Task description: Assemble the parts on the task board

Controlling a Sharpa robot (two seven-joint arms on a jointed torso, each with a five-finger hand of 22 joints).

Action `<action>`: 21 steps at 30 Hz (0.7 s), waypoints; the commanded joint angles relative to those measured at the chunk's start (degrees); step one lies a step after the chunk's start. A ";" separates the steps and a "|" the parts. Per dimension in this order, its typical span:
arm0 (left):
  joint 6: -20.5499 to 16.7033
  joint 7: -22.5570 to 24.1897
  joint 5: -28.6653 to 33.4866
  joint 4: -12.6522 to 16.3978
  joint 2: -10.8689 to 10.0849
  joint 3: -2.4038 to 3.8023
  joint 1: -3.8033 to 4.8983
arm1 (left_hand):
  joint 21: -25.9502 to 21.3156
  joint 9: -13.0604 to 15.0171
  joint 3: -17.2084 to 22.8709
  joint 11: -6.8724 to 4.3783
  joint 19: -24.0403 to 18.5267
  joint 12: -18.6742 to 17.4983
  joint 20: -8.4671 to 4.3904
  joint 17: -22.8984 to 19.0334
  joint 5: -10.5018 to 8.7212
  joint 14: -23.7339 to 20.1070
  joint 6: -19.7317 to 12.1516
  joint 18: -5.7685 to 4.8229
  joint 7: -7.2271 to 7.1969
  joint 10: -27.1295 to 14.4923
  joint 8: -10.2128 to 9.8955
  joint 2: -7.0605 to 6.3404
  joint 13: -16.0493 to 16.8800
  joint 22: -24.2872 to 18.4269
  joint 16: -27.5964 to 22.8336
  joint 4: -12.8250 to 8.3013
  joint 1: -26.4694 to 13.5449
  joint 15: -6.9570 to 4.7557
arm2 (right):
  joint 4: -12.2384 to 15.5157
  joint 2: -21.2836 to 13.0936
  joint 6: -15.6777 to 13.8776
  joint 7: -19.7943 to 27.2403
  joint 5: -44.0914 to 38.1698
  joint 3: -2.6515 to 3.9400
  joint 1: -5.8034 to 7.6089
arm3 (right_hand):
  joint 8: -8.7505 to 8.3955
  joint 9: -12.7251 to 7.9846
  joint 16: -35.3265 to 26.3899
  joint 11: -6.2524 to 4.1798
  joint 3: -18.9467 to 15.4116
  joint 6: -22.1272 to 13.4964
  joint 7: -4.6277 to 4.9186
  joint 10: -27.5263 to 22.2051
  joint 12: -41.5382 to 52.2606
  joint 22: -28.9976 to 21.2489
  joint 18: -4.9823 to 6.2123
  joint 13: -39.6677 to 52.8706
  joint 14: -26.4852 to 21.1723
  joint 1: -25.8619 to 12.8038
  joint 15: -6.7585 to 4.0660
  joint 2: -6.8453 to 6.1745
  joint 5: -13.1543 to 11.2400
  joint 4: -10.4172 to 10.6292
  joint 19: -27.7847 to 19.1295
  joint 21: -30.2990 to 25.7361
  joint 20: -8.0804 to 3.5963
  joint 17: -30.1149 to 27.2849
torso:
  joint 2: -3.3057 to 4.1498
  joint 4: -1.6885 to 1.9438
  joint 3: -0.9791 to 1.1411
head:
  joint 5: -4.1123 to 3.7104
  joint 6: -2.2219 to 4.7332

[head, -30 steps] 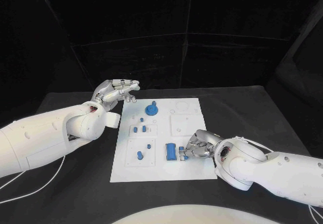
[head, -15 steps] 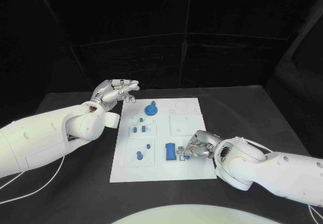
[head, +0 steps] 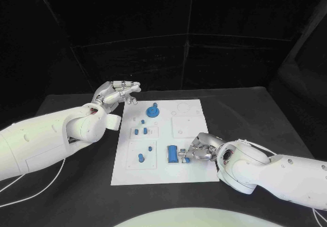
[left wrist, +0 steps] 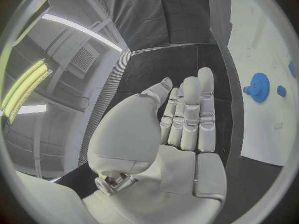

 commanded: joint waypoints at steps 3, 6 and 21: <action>0.69 0.13 0.06 -0.03 0.09 0.04 0.08 | -0.22 -0.07 -0.16 -0.02 0.36 0.27 -0.02 -0.08 0.27 -0.54 -0.39 0.81 0.20 -0.37 0.22 0.08 0.06 -0.09 -0.17 -0.18 0.52 -0.06 | 0.57 -0.15 -0.65 0.97 0.36 0.00 0.05 | 0.31 0.18 0.25 -0.38 -0.38 0.37 0.18 2.03 0.31 3.74 -0.54 4.70 5.25 -0.19 -0.15 0.66 0.42 -0.14 1.11 0.24 -0.18 10.99 | -0.04 0.02 0.00 | -0.05 -0.01; 0.70 0.13 0.06 -0.04 0.12 0.04 0.08 | -0.22 -0.07 -0.16 -0.02 0.36 0.27 -0.02 -0.08 0.27 -0.54 -0.39 0.81 0.20 -0.37 0.22 0.08 0.06 -0.09 -0.17 -0.18 0.52 -0.06 | 0.67 -0.24 -0.74 1.03 0.38 0.00 0.05 | 0.30 0.27 0.25 -0.41 -0.38 0.37 0.15 2.06 0.35 3.76 -0.54 4.74 5.25 0.11 -0.17 0.89 0.79 -0.27 1.12 0.25 -0.20 10.99 | -0.03 0.02 -0.02 | -0.14 0.03; 0.70 0.11 0.05 0.01 0.07 0.02 0.08 | -0.28 -0.08 -0.16 0.00 0.37 0.36 -0.03 -0.11 0.27 -0.60 -0.43 0.81 0.22 -0.45 0.29 0.10 0.06 -0.14 -0.16 -0.31 0.72 -0.06 | 0.81 -1.04 0.56 2.06 0.39 0.01 0.05 | 0.11 0.97 0.20 -0.44 -0.10 0.08 0.16 2.01 0.08 3.75 -0.53 4.73 5.22 5.95 -0.24 0.28 2.25 -3.34 1.08 0.20 -0.29 10.91 | -0.01 0.07 -0.02 | -0.26 0.05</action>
